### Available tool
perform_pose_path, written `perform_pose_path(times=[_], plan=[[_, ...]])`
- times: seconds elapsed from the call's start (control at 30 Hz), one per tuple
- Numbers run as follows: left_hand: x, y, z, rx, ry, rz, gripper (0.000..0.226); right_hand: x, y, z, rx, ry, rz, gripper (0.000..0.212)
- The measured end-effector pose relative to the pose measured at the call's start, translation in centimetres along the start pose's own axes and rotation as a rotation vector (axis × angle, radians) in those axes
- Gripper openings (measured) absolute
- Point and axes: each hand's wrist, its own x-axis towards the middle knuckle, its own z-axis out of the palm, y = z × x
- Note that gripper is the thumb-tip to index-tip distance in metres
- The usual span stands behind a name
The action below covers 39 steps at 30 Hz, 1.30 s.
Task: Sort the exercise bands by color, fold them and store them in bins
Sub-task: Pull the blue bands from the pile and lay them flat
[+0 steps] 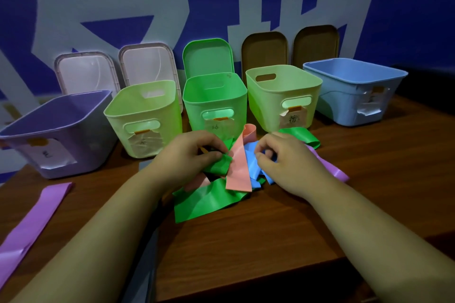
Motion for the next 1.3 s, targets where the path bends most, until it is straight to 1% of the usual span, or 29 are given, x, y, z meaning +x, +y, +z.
perform_pose_path(times=[0.1,0.17,0.3,0.4,0.5,0.6,0.77,0.83,0.93,1.0,1.1,1.17,1.23,1.3], plan=[[-0.3,0.2,-0.2,-0.095,0.109,-0.042,0.017,-0.3,-0.4,-0.1,-0.018,-0.023,0.002,0.009],[-0.5,0.4,-0.3,-0.13,0.151,-0.082,0.015,-0.4,-0.6,-0.2,-0.035,-0.029,0.003,0.009],[-0.8,0.3,-0.5,-0.155,0.15,-0.132,0.012,-0.5,-0.7,-0.2,-0.052,-0.022,-0.003,0.009],[-0.9,0.4,-0.5,-0.151,0.153,-0.12,0.012,-0.6,-0.6,0.0,-0.09,-0.014,-0.032,0.009],[-1.0,0.6,-0.4,-0.174,0.179,-0.114,0.01,-0.7,-0.6,0.1,-0.117,-0.007,-0.053,0.01],[-0.9,0.6,-0.4,-0.143,0.221,-0.108,0.012,-0.7,-0.8,0.1,-0.14,-0.002,-0.076,0.011],[-0.9,0.9,-0.7,-0.094,0.237,-0.039,0.009,-1.0,-1.2,0.1,-0.17,0.028,-0.104,0.011],[-0.7,1.5,-1.3,-0.067,0.193,-0.013,0.01,-1.1,-1.7,-0.1,-0.194,0.062,-0.137,0.009],[-0.5,3.1,-2.8,0.014,-0.001,0.006,0.011,-1.1,-2.1,-1.0,-0.198,0.1,-0.179,0.007],[-0.4,4.4,-3.5,0.074,-0.077,0.054,0.011,-0.9,-1.9,-2.1,-0.162,0.166,-0.159,0.007],[0.1,6.6,-3.4,0.154,-0.103,0.109,0.012,-0.6,-0.4,-4.5,-0.16,0.244,-0.031,0.014],[0.7,8.3,-2.6,0.202,-0.158,0.132,0.014,-0.8,1.0,-6.1,-0.163,0.279,0.064,0.016],[1.4,10.1,-1.3,0.249,-0.241,0.15,0.015,-1.2,2.7,-7.2,-0.124,0.294,0.182,0.015],[2.4,11.8,0.4,0.285,-0.272,0.158,0.018,-2.0,4.1,-7.6,-0.105,0.28,0.295,0.016]])
